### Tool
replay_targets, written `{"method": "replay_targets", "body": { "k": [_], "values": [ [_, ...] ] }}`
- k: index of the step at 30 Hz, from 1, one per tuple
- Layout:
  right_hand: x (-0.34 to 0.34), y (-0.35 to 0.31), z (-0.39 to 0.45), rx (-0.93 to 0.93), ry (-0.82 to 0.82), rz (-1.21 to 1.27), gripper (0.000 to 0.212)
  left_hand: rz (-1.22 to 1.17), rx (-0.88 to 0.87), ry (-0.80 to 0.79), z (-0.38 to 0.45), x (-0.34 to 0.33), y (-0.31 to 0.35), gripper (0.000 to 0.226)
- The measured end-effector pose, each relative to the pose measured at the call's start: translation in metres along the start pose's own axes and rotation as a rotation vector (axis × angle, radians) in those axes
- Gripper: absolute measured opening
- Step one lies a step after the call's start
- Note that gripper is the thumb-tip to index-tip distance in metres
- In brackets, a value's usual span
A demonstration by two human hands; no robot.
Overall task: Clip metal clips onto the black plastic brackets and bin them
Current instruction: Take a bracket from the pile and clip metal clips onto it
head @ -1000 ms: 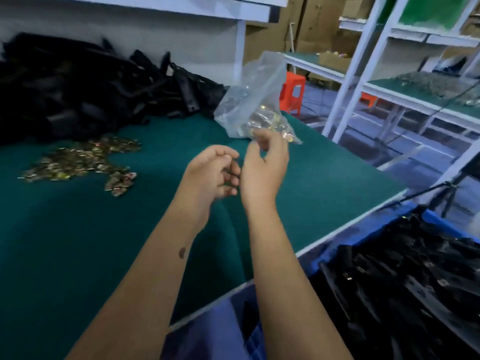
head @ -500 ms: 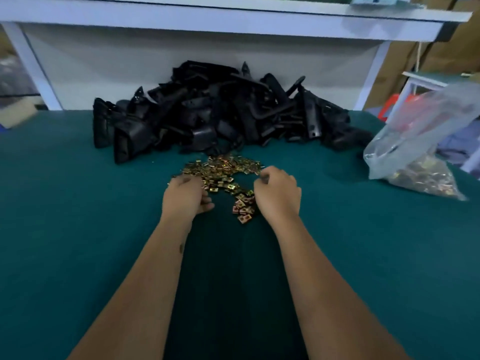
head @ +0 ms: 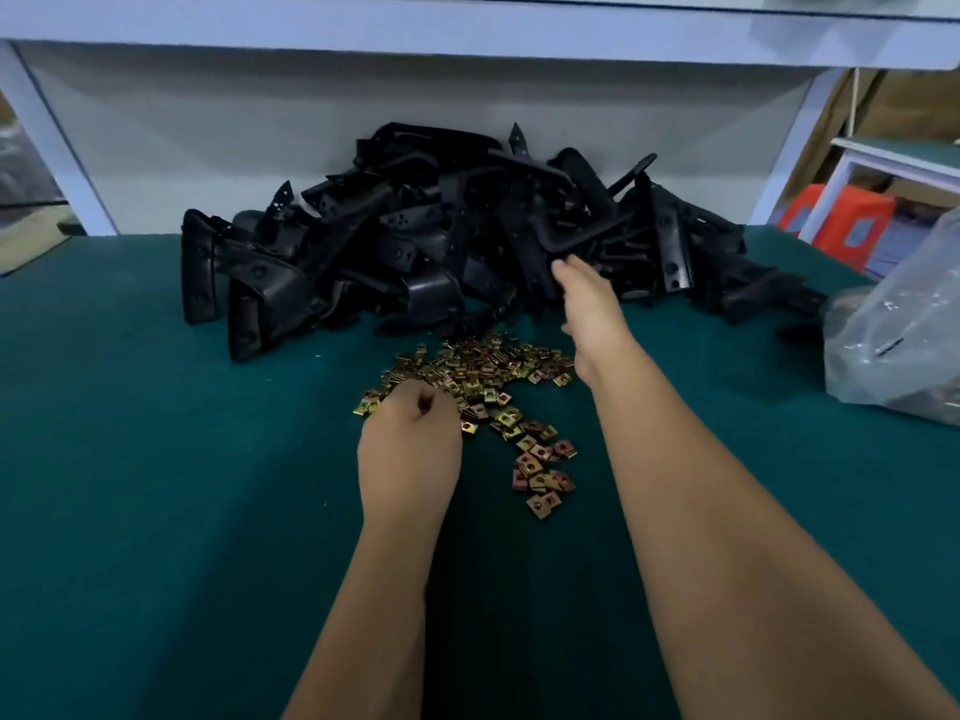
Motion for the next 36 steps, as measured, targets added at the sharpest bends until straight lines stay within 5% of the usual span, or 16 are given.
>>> {"method": "replay_targets", "body": {
  "k": [8,17,21,29,33,36],
  "values": [
    [0.040,0.015,-0.074,0.179,0.555,0.270,0.026,-0.006,-0.001,-0.029,-0.004,-0.001,0.002,0.021],
    [0.050,0.031,-0.149,0.366,0.683,0.265,0.028,-0.069,-0.024,-0.158,-0.020,-0.002,0.008,0.030],
    [0.045,0.023,-0.150,0.507,0.588,0.021,0.037,-0.084,-0.022,-0.184,-0.022,-0.003,0.005,0.032],
    [0.041,0.026,-0.136,0.396,0.523,-0.442,0.052,-0.140,-0.018,-0.176,-0.017,-0.003,0.001,0.030],
    [0.031,0.011,-0.152,0.635,0.457,-0.222,0.056,-0.222,0.003,-0.166,-0.016,-0.003,0.002,0.027],
    [0.014,0.009,-0.155,0.597,0.218,0.183,0.045,-0.458,0.056,-0.096,-0.011,0.004,0.002,0.019]
  ]
}}
Point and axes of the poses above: each hand's wrist, its own z-axis towards the middle knuckle, its own x-axis out of the back of the hand, y = z × x, the point moved 5 cm from there along z, towards the middle knuckle, and after that the axes turned 11 degrees about -z, right-handed, at the moved point
